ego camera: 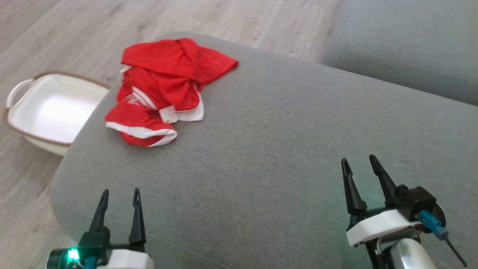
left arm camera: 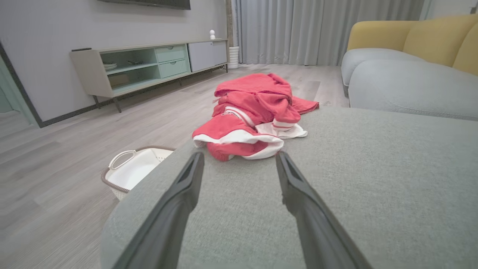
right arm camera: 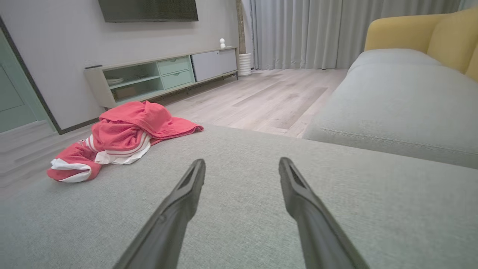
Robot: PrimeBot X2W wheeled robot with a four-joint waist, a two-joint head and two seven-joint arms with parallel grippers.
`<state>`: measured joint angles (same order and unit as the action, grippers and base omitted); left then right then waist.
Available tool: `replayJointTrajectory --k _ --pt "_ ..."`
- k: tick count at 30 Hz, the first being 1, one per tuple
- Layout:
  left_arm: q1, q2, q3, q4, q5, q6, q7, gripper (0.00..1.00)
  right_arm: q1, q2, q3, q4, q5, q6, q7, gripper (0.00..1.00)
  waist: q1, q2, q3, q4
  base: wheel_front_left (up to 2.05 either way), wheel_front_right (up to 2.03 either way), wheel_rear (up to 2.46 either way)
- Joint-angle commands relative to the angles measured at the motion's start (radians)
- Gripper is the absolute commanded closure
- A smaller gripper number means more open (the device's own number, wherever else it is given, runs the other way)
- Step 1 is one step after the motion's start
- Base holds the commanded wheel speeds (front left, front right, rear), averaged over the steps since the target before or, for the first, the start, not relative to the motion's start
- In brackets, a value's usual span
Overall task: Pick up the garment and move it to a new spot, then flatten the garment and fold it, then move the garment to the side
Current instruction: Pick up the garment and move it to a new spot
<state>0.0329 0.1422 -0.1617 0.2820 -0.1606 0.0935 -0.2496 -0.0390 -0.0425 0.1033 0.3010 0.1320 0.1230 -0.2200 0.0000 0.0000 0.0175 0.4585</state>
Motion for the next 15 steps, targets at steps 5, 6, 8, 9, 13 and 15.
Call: replayJointTrajectory --k 5,6,8,9,13,15 --pt "-0.040 0.013 0.039 -0.061 -0.050 -0.024 0.009 0.00 -0.053 -0.008 0.024 -0.024 0.003 0.008 -0.012 0.00 0.0000 0.0000 0.020 0.011 0.00 0.00 0.00" --pt "-0.046 0.009 0.041 -0.079 -0.072 -0.037 0.029 0.00 -0.053 -0.008 0.022 -0.024 0.001 0.008 -0.012 0.00 0.0000 0.0000 0.024 0.006 0.00 0.00 0.00" --pt "-0.071 0.001 0.059 -0.138 -0.134 -0.064 0.082 0.00 -0.053 -0.008 0.017 -0.026 -0.003 0.008 -0.012 0.00 0.0000 0.0000 0.034 -0.006 0.00 0.00 0.00" --pt "-0.090 0.008 0.064 -0.173 -0.156 -0.078 0.119 0.00 -0.053 -0.008 0.013 -0.029 -0.005 0.008 -0.011 0.00 0.0000 0.0000 0.039 -0.012 0.00 0.00 0.00" --pt "-0.216 0.081 0.101 -0.294 -0.234 -0.118 0.318 0.00 -0.064 -0.008 -0.004 -0.057 -0.023 0.008 -0.006 0.00 0.0000 0.0000 0.089 -0.050 0.00 0.00 0.00" --pt "-0.308 0.111 0.130 -0.309 -0.305 -0.135 0.434 0.00 -0.075 -0.008 -0.010 -0.077 -0.035 0.008 0.000 0.00 0.0000 0.0000 0.125 -0.075 0.00 0.00 0.00"
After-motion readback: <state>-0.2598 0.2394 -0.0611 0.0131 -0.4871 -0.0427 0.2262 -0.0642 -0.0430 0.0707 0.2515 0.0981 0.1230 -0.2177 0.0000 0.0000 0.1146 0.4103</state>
